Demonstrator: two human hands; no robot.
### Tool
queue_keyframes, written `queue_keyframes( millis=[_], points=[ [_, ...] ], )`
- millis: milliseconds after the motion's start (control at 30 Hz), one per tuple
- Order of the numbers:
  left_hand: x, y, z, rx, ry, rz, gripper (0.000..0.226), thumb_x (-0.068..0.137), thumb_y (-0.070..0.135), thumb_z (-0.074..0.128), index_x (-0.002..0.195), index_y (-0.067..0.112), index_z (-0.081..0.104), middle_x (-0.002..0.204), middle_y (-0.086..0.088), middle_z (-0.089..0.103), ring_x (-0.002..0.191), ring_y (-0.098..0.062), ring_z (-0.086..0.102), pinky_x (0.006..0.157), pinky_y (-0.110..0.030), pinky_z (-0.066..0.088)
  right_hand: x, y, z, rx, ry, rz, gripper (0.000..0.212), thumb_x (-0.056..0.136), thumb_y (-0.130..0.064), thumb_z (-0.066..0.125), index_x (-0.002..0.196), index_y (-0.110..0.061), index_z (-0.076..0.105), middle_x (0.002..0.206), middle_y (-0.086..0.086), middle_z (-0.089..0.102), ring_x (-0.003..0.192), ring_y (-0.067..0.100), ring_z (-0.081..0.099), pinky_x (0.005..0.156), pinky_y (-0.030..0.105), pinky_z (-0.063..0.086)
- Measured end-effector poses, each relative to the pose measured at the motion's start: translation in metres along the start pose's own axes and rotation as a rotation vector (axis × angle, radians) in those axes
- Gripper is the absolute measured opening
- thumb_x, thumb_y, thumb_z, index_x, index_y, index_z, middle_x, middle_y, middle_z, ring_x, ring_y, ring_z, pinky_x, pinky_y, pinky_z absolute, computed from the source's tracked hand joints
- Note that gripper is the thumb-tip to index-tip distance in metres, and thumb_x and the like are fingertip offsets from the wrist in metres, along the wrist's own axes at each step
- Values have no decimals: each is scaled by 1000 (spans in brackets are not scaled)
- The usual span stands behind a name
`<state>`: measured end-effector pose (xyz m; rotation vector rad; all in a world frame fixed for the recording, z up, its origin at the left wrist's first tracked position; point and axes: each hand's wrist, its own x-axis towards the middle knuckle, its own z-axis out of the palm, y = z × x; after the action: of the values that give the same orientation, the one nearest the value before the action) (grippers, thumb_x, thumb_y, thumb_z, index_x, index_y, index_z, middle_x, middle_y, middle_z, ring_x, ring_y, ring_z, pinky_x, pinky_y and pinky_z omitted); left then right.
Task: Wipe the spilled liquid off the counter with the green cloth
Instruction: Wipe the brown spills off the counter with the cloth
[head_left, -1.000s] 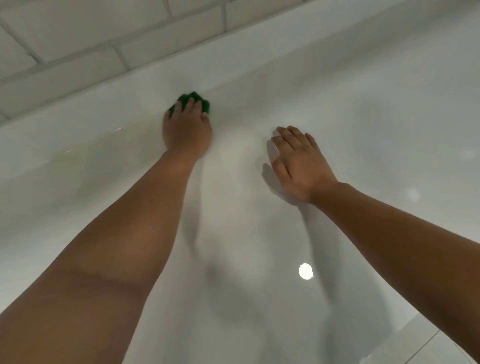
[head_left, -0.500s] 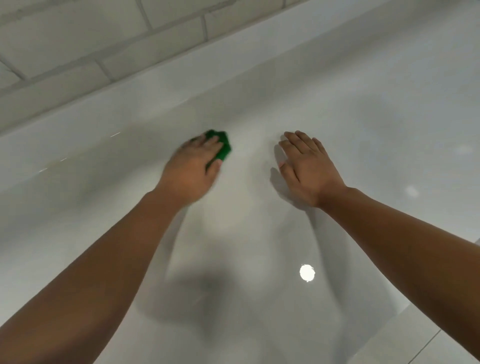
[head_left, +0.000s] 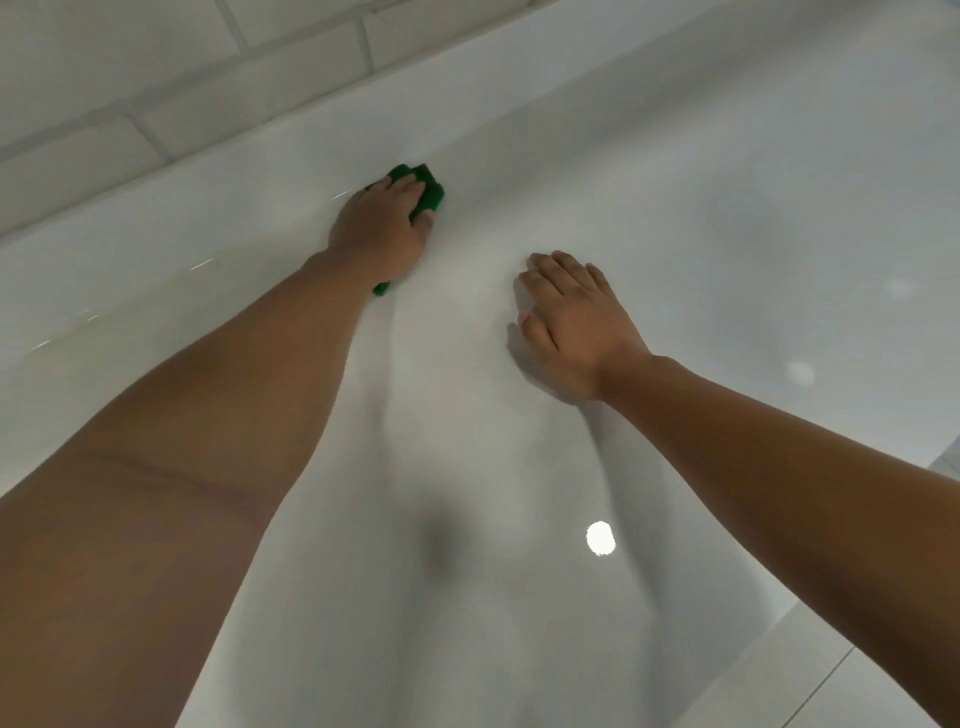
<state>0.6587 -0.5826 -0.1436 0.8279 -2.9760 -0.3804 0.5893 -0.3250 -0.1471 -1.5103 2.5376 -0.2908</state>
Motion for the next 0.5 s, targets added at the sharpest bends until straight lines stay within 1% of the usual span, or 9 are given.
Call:
queue_keyframes(
  millis=[67, 167, 267, 333, 400, 500],
  points=[
    [-17, -19, -4, -12, 35, -69, 54, 104, 35, 33, 152, 10, 32, 159, -7, 30, 147, -25, 24, 121, -36, 16, 8, -4, 1, 6, -3, -7, 76, 88, -50, 12, 148, -10, 38, 160, 10, 28, 150, 28, 17, 121, 48, 14],
    [-50, -51, -8, 5, 103, -192, 53, 103, 32, 34, 150, 8, 35, 157, -11, 33, 145, -28, 28, 120, -38, 20, 16, -10, 2, -6, -8, -19, 77, 89, -50, 10, 148, -10, 38, 159, 10, 29, 149, 29, 18, 121, 48, 14],
    [-57, -58, -6, 31, 109, -248, 53, 102, 31, 35, 149, 6, 36, 156, -13, 35, 145, -30, 29, 119, -40, 21, 22, -11, 0, 4, -16, -10, 80, 87, -52, 7, 148, -9, 36, 159, 10, 29, 149, 29, 17, 121, 48, 13],
    [-44, -48, -3, 33, 123, -229, 52, 101, 29, 37, 147, 4, 39, 155, -14, 37, 144, -31, 30, 118, -40, 22, 25, -12, 0, 7, -17, -11, 81, 86, -52, 6, 149, -9, 35, 160, 10, 29, 149, 29, 17, 121, 48, 13],
    [-25, -33, 1, 40, 126, -151, 52, 101, 29, 38, 147, 4, 39, 155, -14, 37, 143, -31, 31, 118, -39, 22, 27, -14, 1, 4, -17, -19, 80, 87, -51, 8, 149, -10, 35, 160, 10, 28, 149, 29, 17, 121, 48, 14],
    [2, -12, 4, 40, 61, -34, 52, 103, 31, 35, 150, 7, 36, 158, -10, 32, 146, -28, 27, 119, -39, 19, 28, -19, 3, -4, -14, -24, 77, 88, -50, 11, 149, -10, 36, 160, 9, 29, 149, 28, 18, 121, 48, 14]
  ],
)
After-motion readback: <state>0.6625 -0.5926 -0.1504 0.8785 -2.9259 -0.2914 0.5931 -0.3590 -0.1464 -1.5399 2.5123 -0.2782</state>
